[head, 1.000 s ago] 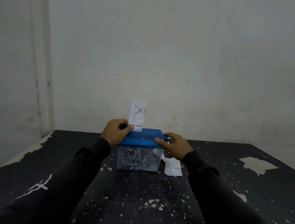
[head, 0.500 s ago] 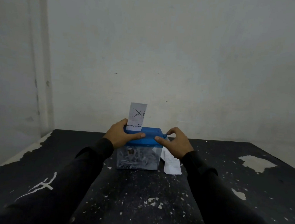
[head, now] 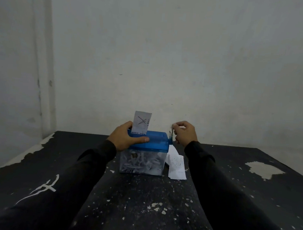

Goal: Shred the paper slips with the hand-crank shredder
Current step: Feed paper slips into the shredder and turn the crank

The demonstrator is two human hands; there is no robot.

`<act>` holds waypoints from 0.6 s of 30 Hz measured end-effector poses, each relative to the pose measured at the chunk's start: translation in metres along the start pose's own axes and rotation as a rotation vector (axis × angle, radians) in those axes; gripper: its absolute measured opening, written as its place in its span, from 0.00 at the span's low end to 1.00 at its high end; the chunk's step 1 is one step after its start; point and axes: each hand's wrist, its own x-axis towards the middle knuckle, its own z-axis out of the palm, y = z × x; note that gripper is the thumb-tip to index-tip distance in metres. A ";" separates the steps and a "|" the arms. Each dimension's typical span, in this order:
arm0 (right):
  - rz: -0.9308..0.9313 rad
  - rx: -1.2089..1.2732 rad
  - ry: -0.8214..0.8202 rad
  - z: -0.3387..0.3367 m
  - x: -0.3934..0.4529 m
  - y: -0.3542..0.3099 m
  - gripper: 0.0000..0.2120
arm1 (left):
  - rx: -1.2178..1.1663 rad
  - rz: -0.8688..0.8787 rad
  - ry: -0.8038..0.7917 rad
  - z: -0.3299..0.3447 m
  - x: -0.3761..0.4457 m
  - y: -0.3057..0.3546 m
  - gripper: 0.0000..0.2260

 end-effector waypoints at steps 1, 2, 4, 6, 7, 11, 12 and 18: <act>0.028 -0.056 0.004 0.002 0.007 0.008 0.06 | 0.000 0.000 0.005 0.000 0.000 0.000 0.38; 0.053 -0.112 0.003 0.004 0.012 0.015 0.08 | 0.001 0.001 0.008 0.000 0.000 -0.001 0.38; 0.101 -0.187 -0.017 0.006 0.015 0.031 0.12 | 0.006 0.005 0.010 0.000 0.000 -0.002 0.41; 0.136 -0.215 -0.046 0.006 0.011 0.047 0.14 | 0.016 0.008 0.011 0.000 0.000 -0.002 0.43; 0.155 -0.238 -0.062 0.006 0.008 0.055 0.15 | 0.021 0.008 0.017 0.000 0.001 -0.003 0.42; 0.160 -0.310 -0.071 0.003 -0.013 0.083 0.16 | 0.045 0.005 0.025 0.001 0.000 -0.003 0.37; 0.136 -0.328 -0.052 0.002 -0.021 0.087 0.16 | 0.047 0.004 0.026 0.002 0.000 -0.003 0.37; -0.003 -0.163 0.080 -0.003 -0.064 0.077 0.23 | 0.081 0.000 0.022 0.002 0.003 -0.001 0.28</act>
